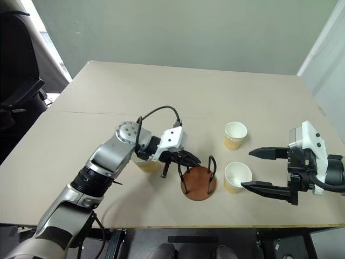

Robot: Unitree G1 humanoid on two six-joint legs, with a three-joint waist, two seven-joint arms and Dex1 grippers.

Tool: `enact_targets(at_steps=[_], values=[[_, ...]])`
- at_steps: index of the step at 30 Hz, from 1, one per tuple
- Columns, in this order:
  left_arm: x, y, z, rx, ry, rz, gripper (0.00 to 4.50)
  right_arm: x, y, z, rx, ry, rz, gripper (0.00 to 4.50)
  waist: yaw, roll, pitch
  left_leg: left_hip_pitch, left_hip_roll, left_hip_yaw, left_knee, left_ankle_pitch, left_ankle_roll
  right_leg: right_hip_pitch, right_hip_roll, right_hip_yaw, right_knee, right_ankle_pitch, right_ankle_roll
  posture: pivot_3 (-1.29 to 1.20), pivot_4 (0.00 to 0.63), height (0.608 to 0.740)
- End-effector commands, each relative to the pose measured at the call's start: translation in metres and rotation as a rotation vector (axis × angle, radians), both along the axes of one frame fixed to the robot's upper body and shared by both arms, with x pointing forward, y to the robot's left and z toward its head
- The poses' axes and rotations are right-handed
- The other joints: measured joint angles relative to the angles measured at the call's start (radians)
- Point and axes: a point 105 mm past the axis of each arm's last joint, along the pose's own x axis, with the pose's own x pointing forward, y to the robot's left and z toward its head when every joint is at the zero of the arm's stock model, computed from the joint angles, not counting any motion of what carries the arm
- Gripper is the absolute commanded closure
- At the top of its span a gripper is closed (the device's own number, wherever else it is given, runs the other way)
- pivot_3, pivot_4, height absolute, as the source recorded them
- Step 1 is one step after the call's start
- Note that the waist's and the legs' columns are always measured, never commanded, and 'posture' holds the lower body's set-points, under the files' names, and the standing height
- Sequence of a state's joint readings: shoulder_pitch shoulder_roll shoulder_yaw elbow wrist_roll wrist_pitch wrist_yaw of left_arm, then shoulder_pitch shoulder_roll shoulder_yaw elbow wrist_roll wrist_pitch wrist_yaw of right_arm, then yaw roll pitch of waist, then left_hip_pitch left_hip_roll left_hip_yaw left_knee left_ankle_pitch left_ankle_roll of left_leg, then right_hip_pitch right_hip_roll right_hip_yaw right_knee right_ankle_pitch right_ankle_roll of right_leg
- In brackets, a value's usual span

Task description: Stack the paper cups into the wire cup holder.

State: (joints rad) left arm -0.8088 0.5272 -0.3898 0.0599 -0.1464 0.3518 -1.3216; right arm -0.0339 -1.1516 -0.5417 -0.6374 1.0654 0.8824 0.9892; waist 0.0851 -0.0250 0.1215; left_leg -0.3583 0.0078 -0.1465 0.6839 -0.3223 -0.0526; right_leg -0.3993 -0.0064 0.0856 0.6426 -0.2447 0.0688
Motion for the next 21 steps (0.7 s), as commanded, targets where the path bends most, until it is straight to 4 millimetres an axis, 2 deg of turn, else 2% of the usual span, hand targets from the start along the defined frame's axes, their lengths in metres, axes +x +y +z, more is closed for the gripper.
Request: enact_targets(at_steps=[1, 4, 7, 13, 17, 21], values=[[0.003, -0.009, 0.002, 0.006, -0.087, 0.004, 4.46, -0.002, 0.003, 0.007, 0.005, -0.042, 0.012, 0.0, 0.0, 0.001, -0.001, 0.001, 0.0, 0.0, 0.0, 0.0, 0.0, 0.001, 0.0, 0.0, 0.0, 0.0, 0.0, 0.0, 0.15, 0.74], [0.003, -0.011, 0.001, 0.012, -0.089, 0.003, 4.46, -0.002, 0.004, 0.006, 0.008, -0.044, 0.007, 0.0, -0.001, 0.001, -0.001, 0.004, -0.001, 0.0, 0.0, 0.0, 0.001, 0.004, 0.0, 0.0, 0.0, 0.0, 0.0, 0.0, 0.15, 0.74], [0.004, -0.01, -0.001, 0.021, -0.097, 0.01, 3.66, -0.002, 0.004, 0.006, 0.011, -0.045, 0.003, 0.0, -0.003, 0.001, -0.001, 0.009, -0.001, 0.001, 0.0, -0.001, 0.002, 0.009, 0.0, 0.0, 0.0, 0.0, 0.0, 0.0, 0.15, 0.74], [0.006, -0.005, -0.002, 0.04, -0.11, 0.025, 1.49, -0.002, 0.004, 0.005, 0.016, -0.046, -0.002, 0.0, -0.005, 0.001, -0.001, 0.008, -0.001, 0.001, 0.0, -0.001, 0.002, 0.008, 0.0, 0.0, -0.001, 0.0, 0.0, 0.0, 0.15, 0.74], [0.019, -0.003, 0.003, 0.033, -0.184, 0.081, 0.03, -0.001, 0.003, 0.005, 0.019, -0.044, 0.001, 0.0, -0.005, 0.001, -0.001, 0.007, -0.001, 0.0, 0.0, -0.001, 0.002, 0.008, 0.0, 0.0, -0.002, 0.0, 0.0, 0.0, 0.15, 0.74], [0.024, -0.002, 0.018, -0.008, -0.19, 0.097, 0.03, -0.001, 0.003, 0.003, 0.006, -0.035, 0.01, 0.0, -0.005, 0.001, -0.001, 0.007, -0.001, 0.0, 0.0, -0.001, 0.002, 0.008, 0.0, 0.001, -0.002, 0.0, 0.0, 0.0, 0.15, 0.74]])
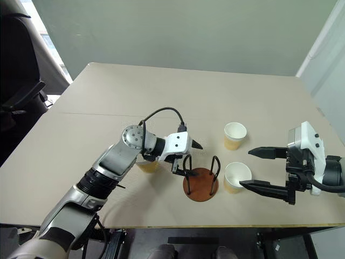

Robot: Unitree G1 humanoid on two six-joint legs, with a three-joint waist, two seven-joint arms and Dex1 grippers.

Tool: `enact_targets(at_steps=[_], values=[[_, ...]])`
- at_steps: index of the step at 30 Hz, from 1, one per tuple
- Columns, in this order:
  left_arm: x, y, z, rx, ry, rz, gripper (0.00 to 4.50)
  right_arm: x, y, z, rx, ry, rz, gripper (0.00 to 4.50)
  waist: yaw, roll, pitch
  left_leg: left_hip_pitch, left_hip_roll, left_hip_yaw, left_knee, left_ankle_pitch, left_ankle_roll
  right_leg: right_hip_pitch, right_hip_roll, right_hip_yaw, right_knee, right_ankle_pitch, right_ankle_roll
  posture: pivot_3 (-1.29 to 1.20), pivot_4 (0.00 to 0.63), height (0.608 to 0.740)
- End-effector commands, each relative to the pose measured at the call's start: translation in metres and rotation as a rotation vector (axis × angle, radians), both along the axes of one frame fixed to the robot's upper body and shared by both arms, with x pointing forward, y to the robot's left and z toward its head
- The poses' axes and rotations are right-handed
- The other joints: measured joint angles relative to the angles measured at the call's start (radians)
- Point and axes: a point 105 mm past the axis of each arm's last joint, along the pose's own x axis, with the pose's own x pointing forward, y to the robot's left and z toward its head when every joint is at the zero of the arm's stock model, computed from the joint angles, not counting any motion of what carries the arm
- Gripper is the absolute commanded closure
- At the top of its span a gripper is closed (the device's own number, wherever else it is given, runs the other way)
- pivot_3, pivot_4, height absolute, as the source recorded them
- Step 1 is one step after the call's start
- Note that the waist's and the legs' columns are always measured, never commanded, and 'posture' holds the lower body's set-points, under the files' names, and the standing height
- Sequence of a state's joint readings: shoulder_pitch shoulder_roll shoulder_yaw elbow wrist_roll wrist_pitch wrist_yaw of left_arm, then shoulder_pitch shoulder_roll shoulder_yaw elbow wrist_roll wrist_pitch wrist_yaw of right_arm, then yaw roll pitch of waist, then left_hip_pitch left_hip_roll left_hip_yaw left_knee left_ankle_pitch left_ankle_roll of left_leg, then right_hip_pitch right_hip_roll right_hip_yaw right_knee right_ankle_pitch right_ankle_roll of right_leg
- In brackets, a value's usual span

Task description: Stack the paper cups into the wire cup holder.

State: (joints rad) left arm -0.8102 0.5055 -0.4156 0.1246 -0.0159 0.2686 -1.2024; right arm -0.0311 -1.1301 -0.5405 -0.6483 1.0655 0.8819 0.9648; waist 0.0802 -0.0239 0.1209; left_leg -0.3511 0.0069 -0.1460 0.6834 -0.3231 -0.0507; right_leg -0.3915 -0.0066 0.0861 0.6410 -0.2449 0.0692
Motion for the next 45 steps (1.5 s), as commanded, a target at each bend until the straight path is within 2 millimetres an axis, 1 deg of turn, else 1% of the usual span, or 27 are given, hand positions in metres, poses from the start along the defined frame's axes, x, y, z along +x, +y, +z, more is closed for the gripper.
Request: enact_targets(at_steps=[1, 3, 6, 9, 10, 12, 14, 16, 19, 21, 23, 26, 29, 32, 34, 38, 39, 42, 43, 45], values=[[0.001, -0.002, 0.033, -0.065, -0.059, -0.022, 0.03, -0.001, 0.002, 0.004, -0.019, -0.023, 0.024, 0.0, 0.0, 0.0, 0.0, 0.0, 0.0, 0.0, 0.0, 0.0, 0.0, 0.0, 0.0, 0.0, 0.0, 0.0, 0.0, 0.0, 0.15, 0.74], [-0.001, 0.0, 0.043, -0.082, -0.062, -0.036, 0.03, 0.001, 0.001, -0.001, -0.051, -0.012, 0.017, 0.0, 0.0, 0.0, 0.0, -0.001, -0.001, 0.0, 0.0, 0.0, 0.0, 0.0, 0.0, 0.0, 0.0, 0.0, 0.0, 0.0, 0.15, 0.74], [-0.005, 0.005, 0.06, -0.093, -0.09, -0.053, 0.03, 0.004, -0.002, -0.014, -0.132, 0.013, 0.002, 0.0, -0.001, 0.0, 0.0, 0.0, -0.002, 0.0, -0.001, 0.0, 0.0, 0.0, 0.0, 0.0, 0.0, 0.0, 0.0, 0.0, 0.15, 0.74], [-0.008, 0.013, 0.082, -0.107, -0.109, -0.048, 0.03, 0.006, -0.002, -0.028, -0.202, 0.03, 0.01, 0.0, -0.002, 0.0, 0.0, -0.001, 0.0, 0.0, -0.001, 0.0, 0.0, -0.001, 0.0, 0.0, 0.0, 0.0, 0.0, 0.0, 0.15, 0.74], [-0.01, 0.015, 0.087, -0.105, -0.115, -0.049, 0.03, 0.006, -0.002, -0.03, -0.211, 0.031, 0.016, 0.0, -0.002, 0.0, 0.0, -0.001, 0.0, 0.0, -0.001, 0.0, 0.0, -0.001, 0.0, 0.0, 0.0, 0.0, 0.0, 0.0, 0.15, 0.74], [-0.014, 0.023, 0.098, -0.105, -0.124, -0.043, 0.03, 0.005, 0.0, -0.034, -0.241, 0.032, 0.032, 0.0, -0.003, 0.0, 0.0, -0.001, 0.0, 0.0, -0.001, 0.0, 0.0, -0.001, 0.0, 0.0, 0.0, 0.0, 0.0, 0.0, 0.15, 0.74], [-0.018, 0.032, 0.115, -0.134, -0.125, -0.023, 0.03, 0.004, 0.002, -0.039, -0.267, 0.033, 0.051, 0.0, -0.003, 0.0, 0.0, -0.001, 0.0, 0.0, -0.001, 0.0, 0.0, -0.001, 0.0, 0.0, -0.001, 0.0, 0.0, 0.0, 0.15, 0.74], [-0.022, 0.04, 0.123, -0.146, -0.115, 0.0, 0.03, 0.004, 0.005, -0.041, -0.269, 0.03, 0.064, 0.0, -0.004, 0.0, 0.0, -0.001, 0.001, 0.0, -0.002, 0.0, 0.0, -0.001, 0.0, 0.0, -0.001, 0.0, 0.0, 0.0, 0.15, 0.74], [-0.034, 0.058, 0.121, -0.129, -0.051, 0.024, 0.03, 0.006, 0.011, -0.043, -0.271, 0.018, 0.086, 0.0, -0.009, 0.0, 0.0, -0.001, 0.001, -0.001, -0.002, 0.0, 0.0, -0.002, -0.001, 0.001, -0.001, 0.0, 0.0, 0.0, 0.15, 0.74], [-0.036, 0.067, 0.114, -0.129, -0.008, 0.069, 0.03, 0.007, 0.013, -0.047, -0.291, 0.017, 0.097, 0.0, -0.011, 0.0, 0.0, 0.0, 0.001, -0.002, -0.003, 0.0, 0.001, -0.002, -0.001, 0.001, -0.002, 0.0, 0.0, 0.0, 0.15, 0.74], [-0.039, 0.074, 0.101, -0.119, 0.034, 0.107, 0.03, 0.008, 0.016, -0.054, -0.31, 0.02, 0.111, 0.0, -0.011, 0.0, 0.0, 0.0, 0.001, -0.003, -0.004, 0.0, 0.001, -0.002, -0.001, 0.001, -0.001, 0.0, 0.0, 0.0, 0.15, 0.74], [-0.042, 0.075, 0.09, -0.151, 0.088, 0.15, 0.03, 0.01, 0.02, -0.061, -0.33, 0.018, 0.126, 0.0, -0.011, 0.0, 0.0, 0.0, 0.002, -0.008, -0.003, 0.0, 0.001, -0.002, -0.003, 0.001, -0.001, 0.0, 0.0, 0.0, 0.15, 0.74], [-0.046, 0.073, 0.087, -0.175, 0.11, 0.171, 0.03, 0.013, 0.022, -0.068, -0.36, 0.015, 0.139, 0.0, -0.012, 0.0, 0.0, 0.0, 0.001, -0.009, -0.003, 0.0, 0.001, -0.003, -0.004, 0.001, -0.001, 0.0, 0.0, 0.0, 0.15, 0.74], [-0.047, 0.072, 0.088, -0.193, 0.115, 0.189, 0.0, 0.017, 0.023, -0.071, -0.383, 0.001, 0.144, 0.62, -0.012, 0.0, 0.0, 0.0, 0.001, -0.008, -0.003, 0.0, 0.001, -0.003, -0.004, 0.001, 0.0, 0.0, 0.0, 0.0, 0.15, 0.74], [-0.047, 0.074, 0.089, -0.195, 0.113, 0.201, 0.0, 0.02, 0.022, -0.074, -0.403, -0.007, 0.147, 1.28, -0.013, 0.0, 0.0, 0.001, 0.002, -0.008, -0.003, 0.0, 0.001, -0.003, -0.005, 0.001, 0.0, 0.0, 0.0, 0.0, 0.15, 0.74], [-0.047, 0.077, 0.092, -0.197, 0.107, 0.218, 0.0, 0.022, 0.022, -0.078, -0.427, -0.01, 0.164, 2.82, -0.013, 0.0, 0.0, 0.001, 0.002, -0.008, -0.003, 0.0, 0.001, -0.003, -0.005, 0.001, 0.0, 0.0, -0.001, 0.0, 0.15, 0.74], [-0.047, 0.078, 0.093, -0.197, 0.105, 0.223, 0.0, 0.024, 0.022, -0.079, -0.436, -0.017, 0.161, 3.12, -0.013, 0.0, 0.0, 0.001, 0.002, -0.008, -0.004, 0.0, 0.0, -0.003, -0.005, 0.001, 0.0, 0.0, -0.001, 0.0, 0.15, 0.74], [-0.047, 0.078, 0.094, -0.199, 0.102, 0.232, 0.0, 0.028, 0.019, -0.085, -0.474, -0.034, 0.153, 4.25, -0.013, 0.0, 0.0, 0.001, 0.001, -0.008, -0.004, 0.0, 0.0, -0.003, -0.005, 0.001, 0.0, 0.0, -0.001, 0.0, 0.15, 0.74], [-0.047, 0.078, 0.094, -0.199, 0.101, 0.234, 0.0, 0.029, 0.019, -0.085, -0.48, -0.041, 0.151, 4.47, -0.013, 0.0, 0.0, 0.001, 0.001, -0.008, -0.004, 0.0, 0.0, -0.003, -0.006, 0.0, 0.0, 0.0, -0.001, 0.0, 0.15, 0.74], [-0.046, 0.078, 0.095, -0.201, 0.098, 0.238, 0.0, 0.031, 0.018, -0.085, -0.486, -0.053, 0.144, 4.47, -0.013, 0.0, 0.0, 0.001, 0.001, -0.008, -0.004, 0.0, 0.0, -0.003, -0.006, 0.0, 0.0, 0.0, -0.001, 0.0, 0.15, 0.74]])
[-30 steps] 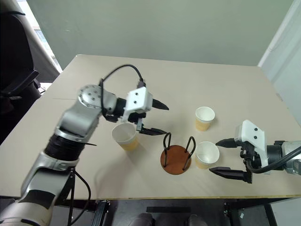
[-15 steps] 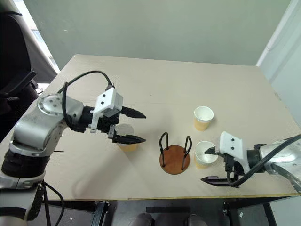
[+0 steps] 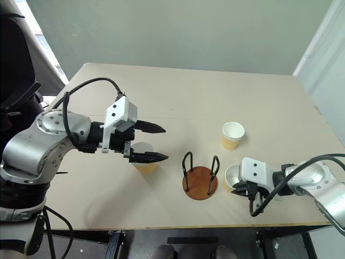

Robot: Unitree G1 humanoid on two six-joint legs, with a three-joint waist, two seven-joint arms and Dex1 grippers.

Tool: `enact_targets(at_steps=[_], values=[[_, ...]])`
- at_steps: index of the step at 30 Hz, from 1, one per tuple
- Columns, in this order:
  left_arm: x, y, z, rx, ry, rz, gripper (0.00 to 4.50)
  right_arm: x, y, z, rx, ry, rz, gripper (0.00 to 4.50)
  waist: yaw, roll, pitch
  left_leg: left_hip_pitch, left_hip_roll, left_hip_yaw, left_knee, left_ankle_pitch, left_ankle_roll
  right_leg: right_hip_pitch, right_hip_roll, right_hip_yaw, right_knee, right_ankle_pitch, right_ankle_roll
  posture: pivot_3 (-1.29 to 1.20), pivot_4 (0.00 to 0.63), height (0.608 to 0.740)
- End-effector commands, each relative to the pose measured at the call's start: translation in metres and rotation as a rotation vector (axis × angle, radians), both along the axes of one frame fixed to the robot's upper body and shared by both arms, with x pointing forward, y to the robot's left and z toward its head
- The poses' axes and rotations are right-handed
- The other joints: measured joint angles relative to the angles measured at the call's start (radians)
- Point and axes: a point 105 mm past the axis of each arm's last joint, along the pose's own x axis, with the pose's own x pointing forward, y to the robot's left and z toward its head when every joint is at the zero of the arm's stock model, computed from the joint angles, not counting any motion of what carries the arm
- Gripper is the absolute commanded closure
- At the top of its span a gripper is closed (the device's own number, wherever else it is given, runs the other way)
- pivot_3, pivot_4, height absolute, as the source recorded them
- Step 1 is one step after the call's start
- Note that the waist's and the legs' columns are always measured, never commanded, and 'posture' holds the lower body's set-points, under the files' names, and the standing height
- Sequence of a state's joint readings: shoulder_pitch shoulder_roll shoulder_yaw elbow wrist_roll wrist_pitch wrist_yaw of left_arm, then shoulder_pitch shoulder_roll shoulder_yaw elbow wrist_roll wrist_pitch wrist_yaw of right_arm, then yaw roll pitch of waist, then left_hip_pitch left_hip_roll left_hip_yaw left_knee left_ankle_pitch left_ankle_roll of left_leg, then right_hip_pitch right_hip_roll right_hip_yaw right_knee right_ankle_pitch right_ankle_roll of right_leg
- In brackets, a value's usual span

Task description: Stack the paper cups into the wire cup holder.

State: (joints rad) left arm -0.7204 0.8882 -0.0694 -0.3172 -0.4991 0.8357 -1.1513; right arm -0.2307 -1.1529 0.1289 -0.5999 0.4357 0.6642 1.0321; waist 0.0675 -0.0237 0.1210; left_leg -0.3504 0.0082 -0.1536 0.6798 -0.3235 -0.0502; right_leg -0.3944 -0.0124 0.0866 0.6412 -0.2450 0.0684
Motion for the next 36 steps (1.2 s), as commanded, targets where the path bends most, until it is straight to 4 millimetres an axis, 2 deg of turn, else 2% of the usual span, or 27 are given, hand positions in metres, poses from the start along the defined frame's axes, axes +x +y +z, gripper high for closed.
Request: enact_targets(at_steps=[1, 4, 6, 8, 11, 15, 18, 22, 24, 26, 31, 36], values=[[-0.004, 0.0, 0.014, -0.006, -0.062, -0.001, 0.0, 0.004, -0.001, 0.002, -0.02, -0.037, 0.005, 4.47, 0.0, 0.0, 0.0, 0.0, 0.0, 0.0, 0.0, 0.0, 0.0, 0.0, 0.0, 0.0, 0.0, 0.0, 0.0, 0.0, 0.15, 0.74], [-0.002, 0.0, 0.016, -0.009, -0.067, 0.005, 0.0, 0.006, -0.002, 0.005, -0.011, -0.053, 0.0, 4.47, 0.0, 0.0, 0.0, 0.0, 0.0, 0.0, 0.0, 0.0, 0.0, 0.0, 0.0, 0.0, 0.0, 0.0, 0.0, 0.0, 0.15, 0.74], [-0.001, 0.001, 0.017, -0.012, -0.071, 0.01, 0.0, 0.004, -0.001, 0.013, 0.024, -0.048, 0.007, 4.47, 0.0, 0.0, 0.0, 0.0, 0.0, 0.0, 0.0, 0.0, 0.0, 0.0, 0.0, 0.0, 0.0, 0.0, 0.0, 0.0, 0.15, 0.74], [-0.001, 0.003, 0.022, -0.027, -0.073, 0.012, 0.0, 0.002, 0.0, 0.034, 0.103, -0.055, 0.011, 4.47, 0.0, 0.0, 0.0, 0.0, 0.0, 0.0, 0.0, 0.0, 0.0, 0.0, 0.0, 0.0, 0.0, 0.0, 0.0, 0.0, 0.15, 0.74], [-0.004, 0.012, 0.03, -0.046, -0.067, 0.018, 0.0, 0.002, -0.005, 0.08, 0.221, -0.11, 0.001, 4.47, 0.0, 0.0, 0.0, -0.002, -0.001, 0.002, 0.0, 0.0, -0.001, -0.002, 0.0, 0.001, 0.0, 0.0, -0.001, 0.0, 0.15, 0.74], [-0.008, 0.026, 0.025, -0.013, -0.033, 0.035, 0.0, -0.004, -0.012, 0.121, 0.231, -0.182, 0.025, 4.47, -0.001, 0.001, 0.0, -0.001, 0.0, 0.004, -0.003, 0.001, -0.002, -0.003, 0.002, 0.001, 0.0, -0.002, -0.004, 0.0, 0.15, 0.74], [-0.012, 0.031, 0.009, 0.04, 0.011, 0.031, 0.0, -0.014, 0.005, 0.154, 0.304, -0.243, 0.134, 4.47, -0.005, 0.002, 0.001, 0.0, 0.001, 0.003, -0.008, 0.001, -0.003, -0.005, 0.002, 0.002, 0.0, -0.003, -0.006, 0.0, 0.15, 0.74], [-0.012, 0.026, 0.002, 0.046, 0.018, 0.025, 0.0, -0.022, 0.035, 0.177, 0.414, -0.273, 0.28, 4.47, -0.008, 0.001, 0.0, -0.001, 0.001, 0.005, -0.012, 0.004, -0.006, -0.009, 0.006, 0.001, 0.002, -0.004, -0.007, 0.0, 0.15, 0.74], [-0.013, 0.023, 0.001, 0.037, 0.02, 0.018, 0.0, -0.019, 0.05, 0.176, 0.421, -0.272, 0.33, 4.47, -0.009, 0.001, 0.0, -0.002, 0.005, 0.003, -0.013, 0.004, -0.007, -0.011, 0.007, 0.001, 0.003, -0.004, -0.008, 0.0, 0.15, 0.74], [-0.014, 0.022, 0.002, 0.032, 0.019, 0.016, 0.0, -0.015, 0.057, 0.165, 0.384, -0.248, 0.345, 4.47, -0.009, 0.001, 0.0, -0.001, 0.006, 0.002, -0.014, 0.004, -0.007, -0.012, 0.007, 0.001, 0.004, -0.004, -0.009, 0.0, 0.15, 0.74], [-0.018, 0.024, 0.002, 0.033, 0.021, 0.025, 0.0, -0.007, 0.057, 0.134, 0.267, -0.192, 0.346, 4.47, -0.009, 0.001, 0.0, -0.003, 0.005, 0.0, -0.013, 0.004, -0.007, -0.013, 0.005, 0.0, 0.003, -0.004, -0.009, 0.0, 0.15, 0.74], [-0.019, 0.026, 0.001, 0.034, 0.023, 0.037, 0.0, -0.008, 0.057, 0.119, 0.223, -0.151, 0.364, 4.47, -0.01, 0.001, 0.0, -0.006, 0.006, 0.001, -0.014, 0.004, -0.007, -0.016, 0.005, 0.0, 0.004, -0.004, -0.009, 0.0, 0.15, 0.74]])
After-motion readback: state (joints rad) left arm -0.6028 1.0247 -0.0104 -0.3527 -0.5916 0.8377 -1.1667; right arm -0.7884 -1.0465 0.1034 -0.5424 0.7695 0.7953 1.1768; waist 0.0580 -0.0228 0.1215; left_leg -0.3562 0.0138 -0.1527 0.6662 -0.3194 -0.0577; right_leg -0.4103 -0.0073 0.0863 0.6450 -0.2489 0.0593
